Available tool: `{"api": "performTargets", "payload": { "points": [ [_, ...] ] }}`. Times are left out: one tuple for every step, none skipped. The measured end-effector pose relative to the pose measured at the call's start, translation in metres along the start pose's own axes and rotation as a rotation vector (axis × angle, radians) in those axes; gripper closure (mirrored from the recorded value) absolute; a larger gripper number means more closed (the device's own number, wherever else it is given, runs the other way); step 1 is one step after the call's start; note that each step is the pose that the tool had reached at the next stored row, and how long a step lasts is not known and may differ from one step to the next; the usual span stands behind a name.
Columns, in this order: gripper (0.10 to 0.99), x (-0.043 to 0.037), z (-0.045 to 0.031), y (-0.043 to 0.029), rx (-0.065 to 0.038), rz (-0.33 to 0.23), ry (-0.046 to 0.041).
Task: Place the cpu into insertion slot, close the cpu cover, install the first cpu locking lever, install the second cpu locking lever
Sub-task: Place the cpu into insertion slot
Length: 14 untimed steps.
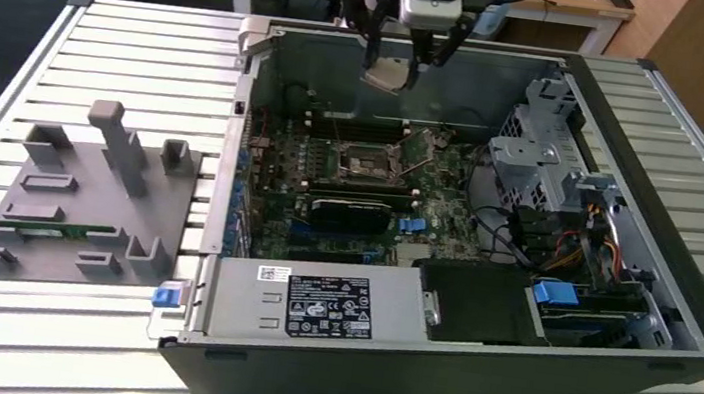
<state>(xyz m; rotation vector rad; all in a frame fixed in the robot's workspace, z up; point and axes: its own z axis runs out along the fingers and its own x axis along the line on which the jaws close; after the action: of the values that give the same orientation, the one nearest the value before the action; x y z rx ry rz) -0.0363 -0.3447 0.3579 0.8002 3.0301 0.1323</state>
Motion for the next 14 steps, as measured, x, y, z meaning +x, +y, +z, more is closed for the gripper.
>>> {"api": "performTargets", "payload": {
  "points": [
    [0.549, 0.0000, 0.0004, 0.0000, 0.000, 0.006, -0.0005],
    [0.549, 0.0000, 0.0008, 0.0000, 0.000, 0.012, -0.0010],
    [0.549, 0.0000, 0.0012, 0.0000, 0.000, 0.018, -0.0015],
    [0.549, 0.0000, 0.0017, 0.0000, 0.000, 0.025, -0.0021],
    [0.549, 0.0000, 0.0021, 0.0000, -0.001, 0.032, -0.0027],
    [0.549, 0.0000, 0.0025, 0.0000, -0.001, 0.038, -0.0032],
    [0.549, 0.0001, 0.0028, 0.0000, -0.001, 0.045, -0.0038],
    [0.549, 0.0001, 0.0037, -0.0001, -0.001, 0.064, -0.0054],
    [0.549, 0.0001, 0.0040, -0.0001, -0.001, 0.070, -0.0059],
    [0.549, 0.0001, 0.0044, -0.0001, -0.001, 0.077, -0.0064],
    [0.549, 0.0001, 0.0047, -0.0001, -0.001, 0.083, -0.0070],
    [0.549, 0.0001, 0.0049, -0.0001, -0.001, 0.089, -0.0074],
    [0.549, 0.0002, 0.0053, -0.0002, -0.002, 0.094, -0.0078],
    [0.549, 0.0002, 0.0057, -0.0002, -0.002, 0.098, -0.0082]
  ]
}}
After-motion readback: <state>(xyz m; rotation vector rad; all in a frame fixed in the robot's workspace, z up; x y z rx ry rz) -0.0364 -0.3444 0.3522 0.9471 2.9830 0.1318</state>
